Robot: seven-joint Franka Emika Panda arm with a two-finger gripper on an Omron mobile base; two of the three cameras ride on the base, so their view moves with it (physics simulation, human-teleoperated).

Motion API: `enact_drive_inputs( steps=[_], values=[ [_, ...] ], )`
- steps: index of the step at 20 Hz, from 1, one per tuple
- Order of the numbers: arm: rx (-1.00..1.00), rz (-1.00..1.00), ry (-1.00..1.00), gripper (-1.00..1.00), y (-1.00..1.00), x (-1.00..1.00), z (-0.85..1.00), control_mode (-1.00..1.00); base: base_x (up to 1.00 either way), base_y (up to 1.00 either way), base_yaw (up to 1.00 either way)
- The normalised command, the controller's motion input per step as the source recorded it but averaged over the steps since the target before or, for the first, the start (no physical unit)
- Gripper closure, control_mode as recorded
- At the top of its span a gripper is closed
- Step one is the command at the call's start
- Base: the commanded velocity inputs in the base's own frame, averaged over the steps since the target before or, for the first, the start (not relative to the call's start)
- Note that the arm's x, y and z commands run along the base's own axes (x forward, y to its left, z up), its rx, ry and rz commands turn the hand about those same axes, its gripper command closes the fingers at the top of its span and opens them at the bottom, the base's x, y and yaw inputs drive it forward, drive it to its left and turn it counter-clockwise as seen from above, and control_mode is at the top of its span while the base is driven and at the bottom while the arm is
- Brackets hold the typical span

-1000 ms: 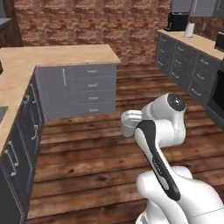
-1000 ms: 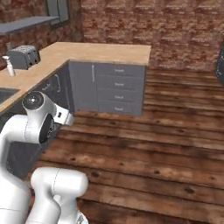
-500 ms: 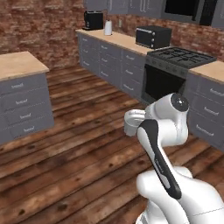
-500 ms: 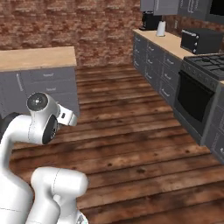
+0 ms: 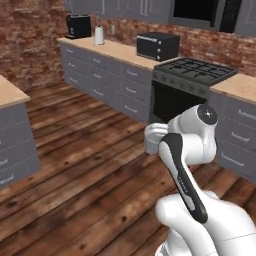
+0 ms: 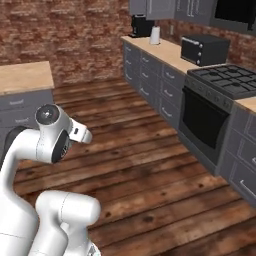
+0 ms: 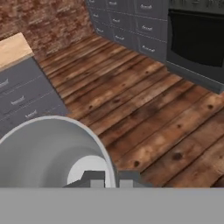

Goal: Move the glass cup from next to the sink to the open cabinet. Then, move the bowl with the chicken drumstick to the fridge to clear the area for faucet cleaning.

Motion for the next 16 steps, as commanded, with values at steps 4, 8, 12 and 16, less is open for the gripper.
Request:
enact_drive_inputs(
  steps=[4,8,12,16],
  values=[
    [0.00,0.00,0.00,1.00,0.00,0.00,0.00,1.00,1.00,0.00,-0.28],
    [0.00,0.00,0.00,1.00,0.00,0.00,0.00,1.00,1.00,0.00,-0.27],
    [0.00,0.00,0.00,1.00,0.00,0.00,0.00,1.00,1.00,0.00,-0.15],
    [0.00,0.00,0.00,1.00,0.00,0.00,0.00,1.00,1.00,0.00,-0.09]
  ],
)
